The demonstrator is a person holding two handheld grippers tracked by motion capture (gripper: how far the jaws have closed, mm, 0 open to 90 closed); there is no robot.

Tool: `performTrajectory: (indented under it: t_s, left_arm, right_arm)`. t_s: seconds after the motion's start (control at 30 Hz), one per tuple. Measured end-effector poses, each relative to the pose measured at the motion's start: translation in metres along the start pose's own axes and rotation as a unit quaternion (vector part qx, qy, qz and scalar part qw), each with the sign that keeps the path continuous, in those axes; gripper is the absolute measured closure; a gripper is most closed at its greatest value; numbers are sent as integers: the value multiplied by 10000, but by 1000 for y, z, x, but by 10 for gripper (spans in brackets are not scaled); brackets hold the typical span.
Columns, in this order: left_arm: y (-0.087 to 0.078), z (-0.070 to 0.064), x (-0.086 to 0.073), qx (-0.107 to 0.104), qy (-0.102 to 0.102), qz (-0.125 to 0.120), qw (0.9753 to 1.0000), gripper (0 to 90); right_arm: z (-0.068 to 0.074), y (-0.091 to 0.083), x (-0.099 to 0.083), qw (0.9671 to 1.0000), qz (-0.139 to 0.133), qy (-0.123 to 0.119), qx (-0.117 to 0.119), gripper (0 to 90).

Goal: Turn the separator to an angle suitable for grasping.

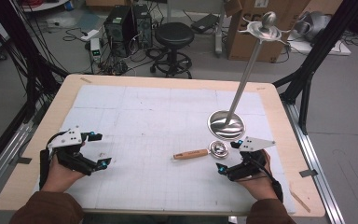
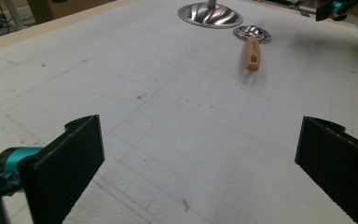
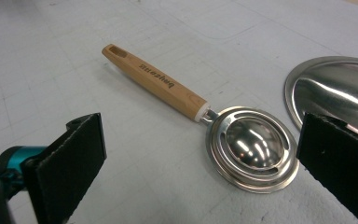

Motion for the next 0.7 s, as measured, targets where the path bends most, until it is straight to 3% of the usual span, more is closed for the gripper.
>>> performTrajectory:
  t_s: [0.5, 0.53, 0.7]
  left_arm:
    - [2, -4, -1, -30, 31, 39, 10000, 17]
    - [2, -4, -1, -24, 30, 37, 10000, 17]
    - [3, -4, -1, -35, 36, 32, 10000, 17]
  right_arm:
    - [4, 3, 12, 9996, 94, -246, -59, 1]
    - [3, 5, 15, 9995, 130, -289, -94, 41]
    - [3, 14, 20, 9990, 242, -362, -117, 41]
Point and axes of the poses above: each handheld gripper's, and its own axes: y roughly forward along the jaws, x roughly out of its top, z roughly to its left, the point moved 8 cm from there along y, roughly forward along the jaws, and after that the axes turned 4 degrees about -z, right-handed, at the moved point
